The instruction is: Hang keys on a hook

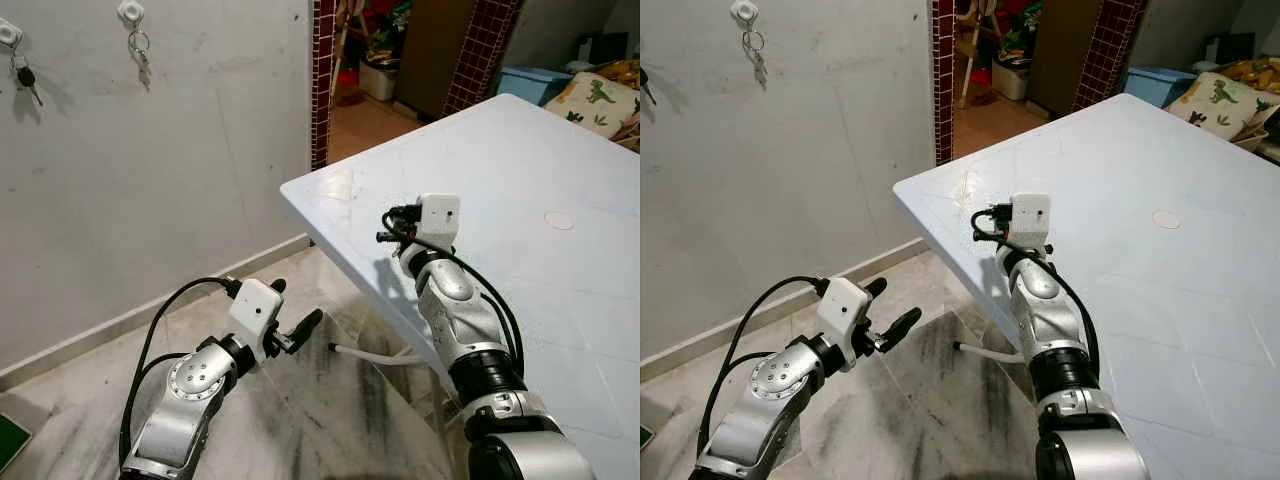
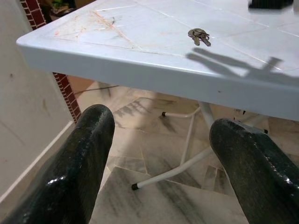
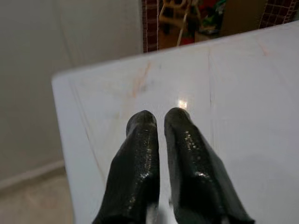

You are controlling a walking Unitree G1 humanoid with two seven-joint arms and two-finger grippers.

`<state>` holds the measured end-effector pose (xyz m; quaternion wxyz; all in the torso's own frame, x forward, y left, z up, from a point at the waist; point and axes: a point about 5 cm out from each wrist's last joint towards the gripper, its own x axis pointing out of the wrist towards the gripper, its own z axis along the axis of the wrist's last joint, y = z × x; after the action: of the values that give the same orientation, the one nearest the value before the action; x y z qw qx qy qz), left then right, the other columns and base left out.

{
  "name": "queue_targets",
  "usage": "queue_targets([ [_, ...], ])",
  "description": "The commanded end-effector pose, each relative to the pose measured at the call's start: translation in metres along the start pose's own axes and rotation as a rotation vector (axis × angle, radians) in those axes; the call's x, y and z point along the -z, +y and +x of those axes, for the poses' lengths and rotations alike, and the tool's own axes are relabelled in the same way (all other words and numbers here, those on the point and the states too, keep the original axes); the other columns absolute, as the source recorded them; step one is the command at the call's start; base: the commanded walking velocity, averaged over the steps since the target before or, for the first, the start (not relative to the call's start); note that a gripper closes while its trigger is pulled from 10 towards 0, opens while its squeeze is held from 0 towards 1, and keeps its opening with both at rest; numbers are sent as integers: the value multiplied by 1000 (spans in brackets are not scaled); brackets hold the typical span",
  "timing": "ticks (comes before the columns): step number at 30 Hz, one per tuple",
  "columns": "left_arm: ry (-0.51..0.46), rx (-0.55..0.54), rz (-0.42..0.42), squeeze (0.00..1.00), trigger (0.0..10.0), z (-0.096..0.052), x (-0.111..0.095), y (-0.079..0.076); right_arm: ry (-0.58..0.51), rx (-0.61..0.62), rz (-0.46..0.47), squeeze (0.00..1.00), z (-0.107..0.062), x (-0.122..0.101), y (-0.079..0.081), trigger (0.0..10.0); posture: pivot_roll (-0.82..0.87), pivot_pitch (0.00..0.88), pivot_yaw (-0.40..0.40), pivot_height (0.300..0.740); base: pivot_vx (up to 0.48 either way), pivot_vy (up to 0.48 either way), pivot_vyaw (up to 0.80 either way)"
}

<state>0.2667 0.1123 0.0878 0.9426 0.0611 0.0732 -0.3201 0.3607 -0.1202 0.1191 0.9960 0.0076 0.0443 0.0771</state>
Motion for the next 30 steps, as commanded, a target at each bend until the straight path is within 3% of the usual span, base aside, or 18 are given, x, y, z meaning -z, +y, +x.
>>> queue_targets([
  [1,-8,22,23,0,10000,1,-2,0,3,10,-36,1000,0,0,-1,10000,66,21,-11,740,0,0,0],
  [6,-54,52,142,0,10000,-1,-10,-8,42,45,-63,1000,-1,7,-4,10000,60,15,-10,740,0,0,0],
  [14,-70,4,113,0,10000,-3,-13,-1,51,35,-83,1000,-1,7,-4,10000,52,12,-13,740,0,0,0],
  [21,-122,-24,187,0,10000,-1,-24,0,97,32,-113,984,-2,13,-7,10000,44,11,-21,740,0,0,0],
  [22,-123,-25,187,0,10000,0,-25,0,105,29,-118,851,-2,15,-6,10000,40,10,-18,740,0,0,0],
  [23,-123,-23,191,0,10000,1,-25,-1,118,25,-121,651,-3,17,-6,10000,39,10,-18,740,0,0,0],
  [24,-122,-21,194,0,10000,2,-24,-2,144,17,-133,0,-3,21,-4,10000,38,10,-17,740,0,0,0],
  [30,-135,-19,198,0,10000,3,-25,-5,184,14,-152,0,-6,27,-5,10000,35,13,-17,740,0,0,0],
])
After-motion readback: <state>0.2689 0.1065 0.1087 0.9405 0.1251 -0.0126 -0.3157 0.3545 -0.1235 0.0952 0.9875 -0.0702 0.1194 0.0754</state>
